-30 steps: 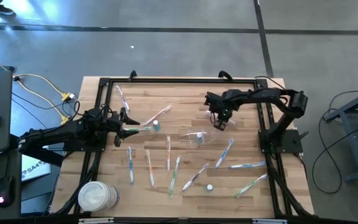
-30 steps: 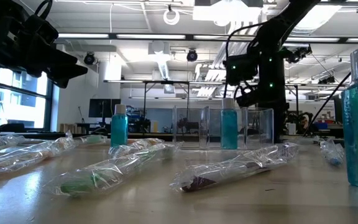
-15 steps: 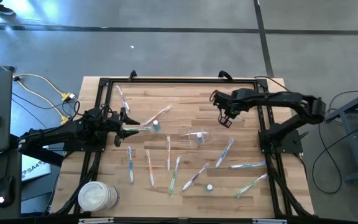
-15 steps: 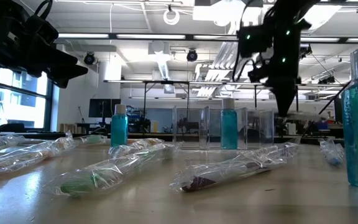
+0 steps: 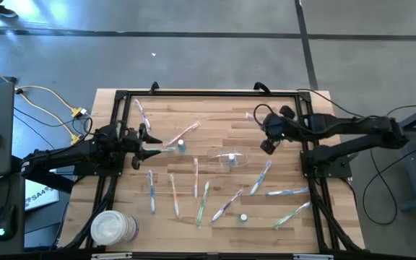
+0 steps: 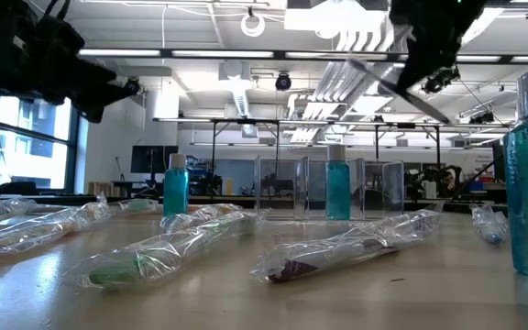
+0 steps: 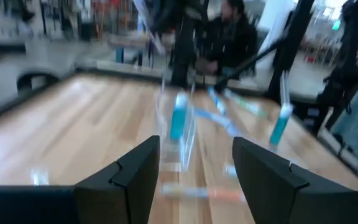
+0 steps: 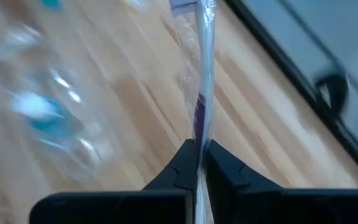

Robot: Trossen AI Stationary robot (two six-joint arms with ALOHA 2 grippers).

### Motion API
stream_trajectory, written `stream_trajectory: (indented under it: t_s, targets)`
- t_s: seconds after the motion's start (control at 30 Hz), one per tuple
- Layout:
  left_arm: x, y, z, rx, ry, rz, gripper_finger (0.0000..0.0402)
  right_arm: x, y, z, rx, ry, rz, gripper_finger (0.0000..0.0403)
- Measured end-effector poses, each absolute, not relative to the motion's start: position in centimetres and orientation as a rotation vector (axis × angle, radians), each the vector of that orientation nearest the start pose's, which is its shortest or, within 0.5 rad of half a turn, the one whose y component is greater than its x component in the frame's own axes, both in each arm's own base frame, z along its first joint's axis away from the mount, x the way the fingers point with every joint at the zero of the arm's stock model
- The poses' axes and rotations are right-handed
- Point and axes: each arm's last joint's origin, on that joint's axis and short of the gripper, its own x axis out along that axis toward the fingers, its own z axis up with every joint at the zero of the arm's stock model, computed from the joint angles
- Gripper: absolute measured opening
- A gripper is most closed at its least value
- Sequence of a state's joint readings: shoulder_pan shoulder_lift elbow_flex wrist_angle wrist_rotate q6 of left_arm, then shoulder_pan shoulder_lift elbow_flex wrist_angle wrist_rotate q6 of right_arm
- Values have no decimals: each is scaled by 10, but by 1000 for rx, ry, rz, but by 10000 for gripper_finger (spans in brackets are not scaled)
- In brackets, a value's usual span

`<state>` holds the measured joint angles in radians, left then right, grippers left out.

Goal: Pick & Place toothbrushing station
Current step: Put the top right violet toothbrush into the wire organizer

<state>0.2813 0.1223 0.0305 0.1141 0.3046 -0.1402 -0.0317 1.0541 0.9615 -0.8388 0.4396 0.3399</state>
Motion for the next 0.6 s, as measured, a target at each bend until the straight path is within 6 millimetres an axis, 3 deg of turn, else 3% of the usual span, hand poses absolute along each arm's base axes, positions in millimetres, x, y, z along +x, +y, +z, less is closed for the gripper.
stream_trajectory:
  t_s: [0.23,0.6]
  targets:
    - [100,17,192,-77,-179,-146,203,228,12,309,-44,583,-362,8]
    - [105,18,209,-99,-333,-161,203,280,35,292,-155,467,-138,8]
